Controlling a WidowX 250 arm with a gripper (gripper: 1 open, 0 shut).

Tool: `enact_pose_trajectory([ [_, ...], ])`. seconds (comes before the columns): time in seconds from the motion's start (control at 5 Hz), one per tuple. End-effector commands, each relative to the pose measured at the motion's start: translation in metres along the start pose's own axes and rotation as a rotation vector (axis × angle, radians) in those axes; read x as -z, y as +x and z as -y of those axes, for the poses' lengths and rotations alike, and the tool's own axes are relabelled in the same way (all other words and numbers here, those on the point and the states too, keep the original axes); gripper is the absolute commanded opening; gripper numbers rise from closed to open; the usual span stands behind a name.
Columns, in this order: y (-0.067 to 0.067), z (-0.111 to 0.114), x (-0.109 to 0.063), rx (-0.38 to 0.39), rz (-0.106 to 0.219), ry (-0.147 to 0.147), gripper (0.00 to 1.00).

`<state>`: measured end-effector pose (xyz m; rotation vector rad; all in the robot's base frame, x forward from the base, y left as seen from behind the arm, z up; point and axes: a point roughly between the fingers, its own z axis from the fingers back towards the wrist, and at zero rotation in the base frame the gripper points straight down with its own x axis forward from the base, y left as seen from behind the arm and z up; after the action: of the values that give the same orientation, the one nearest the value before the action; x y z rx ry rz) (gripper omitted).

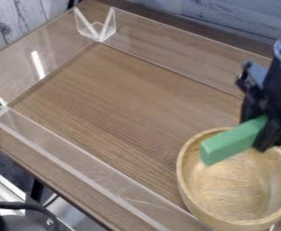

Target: Remove the green block from inside the brown bowl and put it on the table

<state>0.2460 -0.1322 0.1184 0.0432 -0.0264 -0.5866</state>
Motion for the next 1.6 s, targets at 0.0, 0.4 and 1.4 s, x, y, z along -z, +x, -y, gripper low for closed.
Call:
enact_pose_trajectory([
  [0.0,0.013,0.004,-0.017,0.013,0.083,0.001,0.00],
  [0.4,0.018,0.018,-0.005,0.063,0.085,-0.026,0.00],
  [1.4,0.015,0.015,-0.017,0.076,0.120,-0.032,0.00],
])
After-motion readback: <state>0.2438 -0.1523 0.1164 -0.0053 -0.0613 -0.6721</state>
